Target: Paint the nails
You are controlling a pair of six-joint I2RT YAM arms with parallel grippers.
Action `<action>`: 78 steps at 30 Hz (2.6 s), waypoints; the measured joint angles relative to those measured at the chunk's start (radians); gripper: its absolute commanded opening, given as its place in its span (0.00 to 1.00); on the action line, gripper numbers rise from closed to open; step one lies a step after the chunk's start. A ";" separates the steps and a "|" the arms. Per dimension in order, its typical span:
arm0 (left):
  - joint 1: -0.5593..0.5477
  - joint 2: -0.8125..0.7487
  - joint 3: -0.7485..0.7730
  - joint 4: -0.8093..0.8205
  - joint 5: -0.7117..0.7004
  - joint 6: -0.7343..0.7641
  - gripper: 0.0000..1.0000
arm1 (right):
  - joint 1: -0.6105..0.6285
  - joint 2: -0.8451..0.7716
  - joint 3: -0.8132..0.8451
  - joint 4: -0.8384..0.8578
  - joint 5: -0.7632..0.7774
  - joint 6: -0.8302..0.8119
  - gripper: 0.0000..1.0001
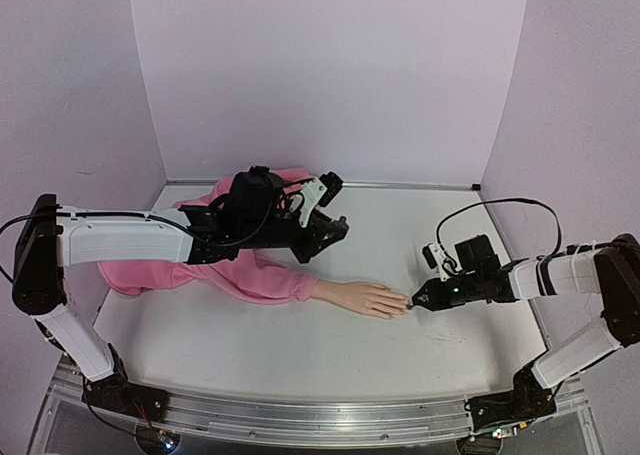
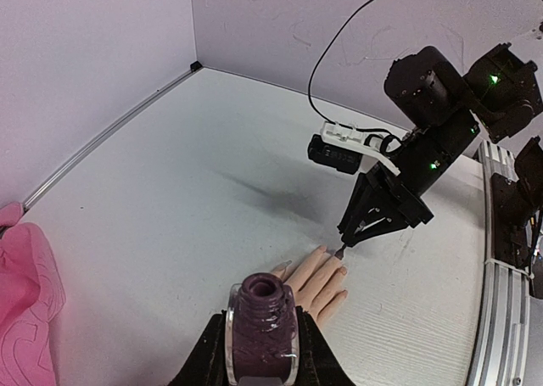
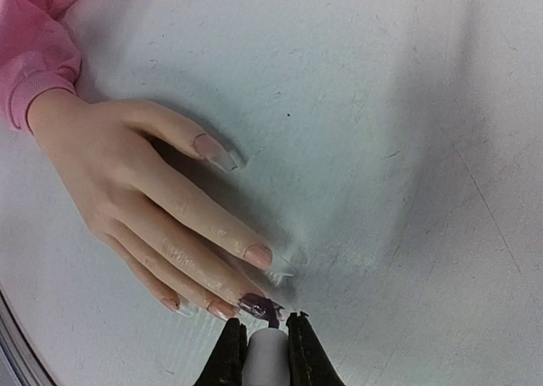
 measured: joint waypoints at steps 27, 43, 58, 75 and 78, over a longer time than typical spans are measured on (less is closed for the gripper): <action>0.000 0.000 0.000 0.000 0.000 0.000 0.00 | 0.013 0.014 0.019 -0.021 0.034 0.003 0.00; 0.000 0.000 0.000 0.000 0.000 0.000 0.00 | 0.016 0.021 0.024 -0.029 0.064 0.018 0.00; 0.000 0.000 -0.014 0.008 0.000 0.000 0.00 | 0.018 0.021 0.024 -0.036 0.085 0.026 0.00; 0.000 -0.002 -0.019 0.014 -0.004 0.000 0.00 | 0.019 -0.042 0.011 -0.039 0.084 0.029 0.00; 0.000 -0.004 -0.019 0.015 -0.008 0.000 0.00 | 0.018 -0.068 0.001 -0.038 0.076 0.031 0.00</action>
